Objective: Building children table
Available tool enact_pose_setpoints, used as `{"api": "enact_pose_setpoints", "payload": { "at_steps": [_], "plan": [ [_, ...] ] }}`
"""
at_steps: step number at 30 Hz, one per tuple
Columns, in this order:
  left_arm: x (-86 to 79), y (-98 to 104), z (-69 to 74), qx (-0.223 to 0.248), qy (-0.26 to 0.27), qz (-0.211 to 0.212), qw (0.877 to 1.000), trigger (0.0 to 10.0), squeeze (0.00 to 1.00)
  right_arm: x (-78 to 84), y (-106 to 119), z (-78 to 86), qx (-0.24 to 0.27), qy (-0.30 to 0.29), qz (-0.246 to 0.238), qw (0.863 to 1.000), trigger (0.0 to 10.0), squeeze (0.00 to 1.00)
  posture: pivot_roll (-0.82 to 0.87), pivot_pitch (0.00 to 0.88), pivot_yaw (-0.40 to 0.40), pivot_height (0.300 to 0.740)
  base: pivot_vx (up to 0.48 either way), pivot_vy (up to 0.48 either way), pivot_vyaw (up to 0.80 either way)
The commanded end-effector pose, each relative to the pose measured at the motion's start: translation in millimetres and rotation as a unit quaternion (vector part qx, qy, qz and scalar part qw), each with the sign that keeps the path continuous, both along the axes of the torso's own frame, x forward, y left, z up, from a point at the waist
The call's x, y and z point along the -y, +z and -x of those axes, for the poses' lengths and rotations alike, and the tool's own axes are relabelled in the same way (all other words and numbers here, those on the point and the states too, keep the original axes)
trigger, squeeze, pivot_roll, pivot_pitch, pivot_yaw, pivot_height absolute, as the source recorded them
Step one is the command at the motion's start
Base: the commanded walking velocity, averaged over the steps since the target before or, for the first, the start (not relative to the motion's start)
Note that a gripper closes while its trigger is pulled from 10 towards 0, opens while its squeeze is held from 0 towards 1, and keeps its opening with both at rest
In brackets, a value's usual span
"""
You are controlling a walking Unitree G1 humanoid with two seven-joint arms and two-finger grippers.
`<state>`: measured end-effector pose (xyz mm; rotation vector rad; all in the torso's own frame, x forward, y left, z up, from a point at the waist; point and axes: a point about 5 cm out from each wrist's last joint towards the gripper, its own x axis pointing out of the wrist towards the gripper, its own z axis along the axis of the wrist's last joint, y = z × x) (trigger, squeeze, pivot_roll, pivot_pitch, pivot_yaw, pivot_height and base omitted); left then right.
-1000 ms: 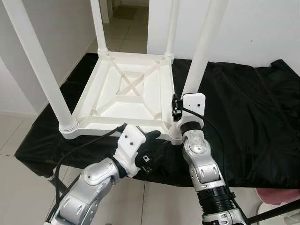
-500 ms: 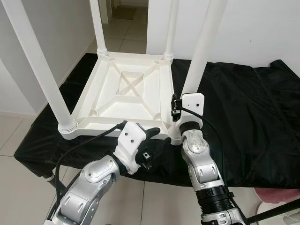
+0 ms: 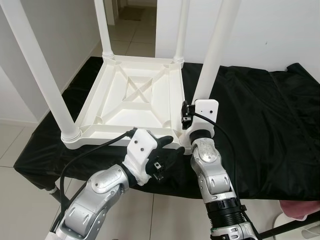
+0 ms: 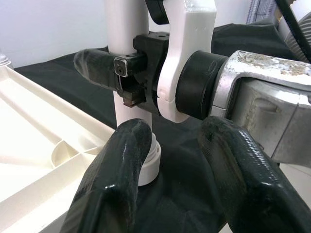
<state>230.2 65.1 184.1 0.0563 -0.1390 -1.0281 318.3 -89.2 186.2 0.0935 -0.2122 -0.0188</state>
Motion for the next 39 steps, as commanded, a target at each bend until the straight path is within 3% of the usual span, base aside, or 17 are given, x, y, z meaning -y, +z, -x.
{"api": "enact_pose_setpoints", "payload": {
  "at_steps": [1, 5, 8, 16, 19, 23, 25, 27, 30, 31, 32, 33, 34, 35, 36, 37, 39],
  "plan": [
    [1.8, 1, 2.9, 0.003, -0.033, -0.011, 0.999, 10.0, 0.00, -2.2, -3, -0.7, -0.014, 0.001, -0.025, 1.000, 10.0, 0.00, 0.05, 0.054, -0.007, 0.740, 0.000, 0.000, 0.00],
    [1.6, 0, 4.9, 0.000, -0.045, -0.020, 0.999, 10.0, 0.00, 1.4, -6, -1.0, -0.028, -0.005, -0.058, 0.998, 10.0, 0.00, 0.04, 0.054, -0.003, 0.740, 0.000, 0.000, 0.00],
    [2.7, -2, 10.7, -0.008, -0.074, -0.036, 0.997, 10.0, 0.00, 4.3, -16, -0.5, -0.068, 0.004, -0.185, 0.980, 10.0, 0.00, 0.04, 0.057, 0.000, 0.740, 0.000, 0.000, 0.00],
    [2.3, -4, 12.9, -0.012, -0.086, -0.046, 0.995, 10.0, 0.00, 7.9, -18, -2.2, -0.071, 0.015, -0.238, 0.968, 10.0, 0.00, 0.04, 0.057, 0.002, 0.740, 0.000, 0.000, 0.00],
    [2.5, -3, 11.4, -0.010, -0.085, -0.050, 0.995, 10.0, 0.00, 7.1, -20, -3.0, -0.083, 0.030, -0.299, 0.950, 10.0, 0.00, 0.04, 0.056, 0.002, 0.740, 0.000, 0.000, 0.00],
    [2.5, -3, 10.9, -0.010, -0.086, -0.052, 0.995, 10.0, 0.00, 6.6, -22, -3.1, -0.089, 0.037, -0.331, 0.939, 10.0, 0.00, 0.04, 0.054, 0.003, 0.740, 0.000, 0.000, 0.00],
    [2.9, -4, 10.9, -0.010, -0.088, -0.054, 0.995, 10.0, 0.00, 7.5, -27, -2.5, -0.101, 0.045, -0.380, 0.918, 10.0, 0.00, 0.04, 0.056, 0.004, 0.740, 0.000, 0.000, 0.00],
    [3.8, -4, 11.5, -0.012, -0.090, -0.055, 0.994, 10.0, 0.00, 9.6, -36, -0.8, -0.120, 0.058, -0.442, 0.887, 10.0, 0.00, 0.04, 0.061, 0.004, 0.740, 0.000, 0.000, 0.00],
    [4.2, -4, 11.8, -0.012, -0.091, -0.056, 0.994, 10.0, 0.00, 10.3, -40, 0.0, -0.127, 0.062, -0.463, 0.875, 10.0, 0.00, 0.04, 0.061, 0.004, 0.740, 0.000, 0.000, 0.00],
    [4.8, -4, 12.4, -0.013, -0.092, -0.056, 0.994, 10.0, 0.00, 10.1, -46, 1.7, -0.138, 0.071, -0.500, 0.852, 10.0, 0.00, 0.04, 0.064, 0.005, 0.740, 0.000, 0.000, 0.00],
    [4.8, -4, 12.4, -0.013, -0.092, -0.056, 0.994, 10.0, 0.00, 10.1, -46, 1.7, -0.138, 0.071, -0.500, 0.852, 10.0, 0.00, 0.04, 0.064, 0.005, 0.740, 0.000, 0.000, 0.00],
    [5.7, -5, 13.0, -0.014, -0.093, -0.056, 0.994, 10.0, 0.00, 11.2, -53, 3.7, -0.145, 0.075, -0.539, 0.826, 10.0, 0.00, 0.04, 0.067, 0.005, 0.740, 0.000, 0.000, 0.00],
    [7.1, -5, 13.4, -0.015, -0.094, -0.056, 0.994, 10.0, 0.00, 15.9, -65, 6.3, -0.152, 0.076, -0.597, 0.784, 10.0, 0.00, 0.04, 0.070, 0.006, 0.740, 0.000, 0.000, 0.00],
    [7.1, -5, 13.4, -0.015, -0.094, -0.056, 0.994, 10.0, 0.00, 15.9, -65, 6.3, -0.152, 0.076, -0.597, 0.784, 10.0, 0.00, 0.04, 0.070, 0.006, 0.740, 0.000, 0.000, 0.00],
    [8.3, -5, 13.9, -0.016, -0.096, -0.056, 0.994, 10.0, 0.00, 20.8, -74, 8.8, -0.148, 0.074, -0.643, 0.747, 10.0, 0.00, 0.04, 0.072, 0.007, 0.740, 0.000, 0.000, 0.00],
    [9.1, -5, 14.3, -0.016, -0.097, -0.056, 0.994, 10.0, 0.00, 24.4, -81, 10.5, -0.144, 0.074, -0.676, 0.719, 10.0, 0.00, 0.04, 0.072, 0.007, 0.740, 0.000, 0.000, 0.00],
    [9.1, -5, 14.3, -0.016, -0.097, -0.056, 0.994, 10.0, 0.00, 24.4, -81, 10.5, -0.144, 0.074, -0.676, 0.719, 10.0, 0.00, 0.04, 0.072, 0.007, 0.740, 0.000, 0.000, 0.00]
  ]
}}
